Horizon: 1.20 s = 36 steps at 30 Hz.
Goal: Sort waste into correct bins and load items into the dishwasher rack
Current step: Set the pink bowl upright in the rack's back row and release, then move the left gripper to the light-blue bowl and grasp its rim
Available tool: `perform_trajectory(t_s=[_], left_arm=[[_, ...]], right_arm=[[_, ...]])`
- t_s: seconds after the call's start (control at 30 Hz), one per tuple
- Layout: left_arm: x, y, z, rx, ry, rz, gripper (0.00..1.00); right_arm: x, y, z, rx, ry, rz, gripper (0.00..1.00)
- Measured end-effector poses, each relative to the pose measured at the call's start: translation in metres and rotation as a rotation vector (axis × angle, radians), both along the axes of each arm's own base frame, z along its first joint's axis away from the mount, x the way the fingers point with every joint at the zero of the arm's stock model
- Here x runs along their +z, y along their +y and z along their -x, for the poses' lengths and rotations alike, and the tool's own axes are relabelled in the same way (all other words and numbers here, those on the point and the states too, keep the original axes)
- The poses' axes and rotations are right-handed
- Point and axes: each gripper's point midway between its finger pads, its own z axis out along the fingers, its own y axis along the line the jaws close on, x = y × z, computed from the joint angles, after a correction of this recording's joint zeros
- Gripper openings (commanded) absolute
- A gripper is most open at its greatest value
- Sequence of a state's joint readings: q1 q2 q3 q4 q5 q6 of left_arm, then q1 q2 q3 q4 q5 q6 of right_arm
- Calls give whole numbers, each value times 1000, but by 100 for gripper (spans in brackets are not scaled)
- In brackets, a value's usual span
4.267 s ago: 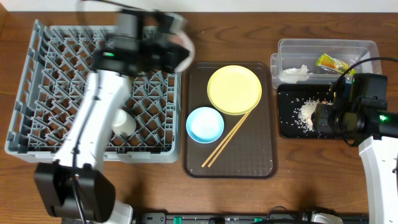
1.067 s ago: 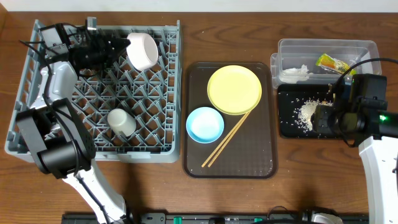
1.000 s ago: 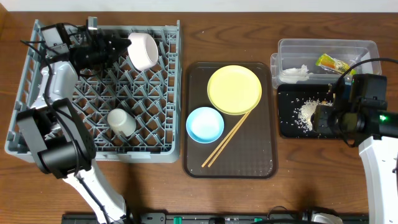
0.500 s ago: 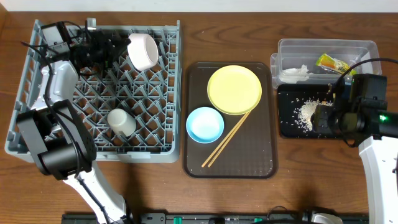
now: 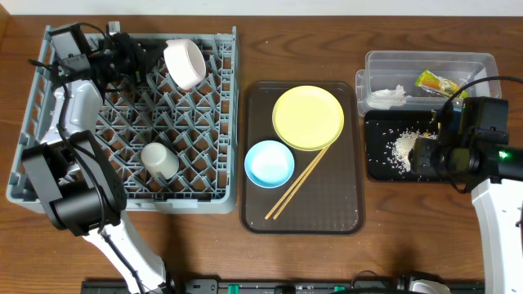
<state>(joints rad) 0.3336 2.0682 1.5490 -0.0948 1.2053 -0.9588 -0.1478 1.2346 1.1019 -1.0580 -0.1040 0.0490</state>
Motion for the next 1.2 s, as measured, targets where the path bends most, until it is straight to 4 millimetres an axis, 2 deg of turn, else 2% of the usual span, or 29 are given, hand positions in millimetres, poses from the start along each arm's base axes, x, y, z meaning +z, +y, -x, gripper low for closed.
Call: perform_trajectory(t_s=[0.27,0.3,0.37,0.4,0.43,0.5,0.87,1.03,1.2], left_arm=[[-22,-8,19,3,188,60,6],[-23,-7,19,4,187,54,11],[-24,-4,20,7,179,37,44],[-26,-3,20,7,175,26,54],[-27,-3,20,8,175,21,62],[-28,-2,20,9,164,5,68],[-37,16,18,32,95,-115,81],[-39,25,29,62,128,-238,84],[-15,35,40,87,70,-403,85]], right_arm=[[0,0,0,0,1,0,50],[0,0,0,0,1,-1,49],[-1,0,1,0,5,-1,50],[-1,0,1,0,6,-1,49],[-1,0,1,0,6,-1,49],[-1,0,2,0,8,-1,50],[-1,0,2,0,7,-1,50],[-1,0,2,0,8,-1,50],[-1,0,2,0,7,-1,50]])
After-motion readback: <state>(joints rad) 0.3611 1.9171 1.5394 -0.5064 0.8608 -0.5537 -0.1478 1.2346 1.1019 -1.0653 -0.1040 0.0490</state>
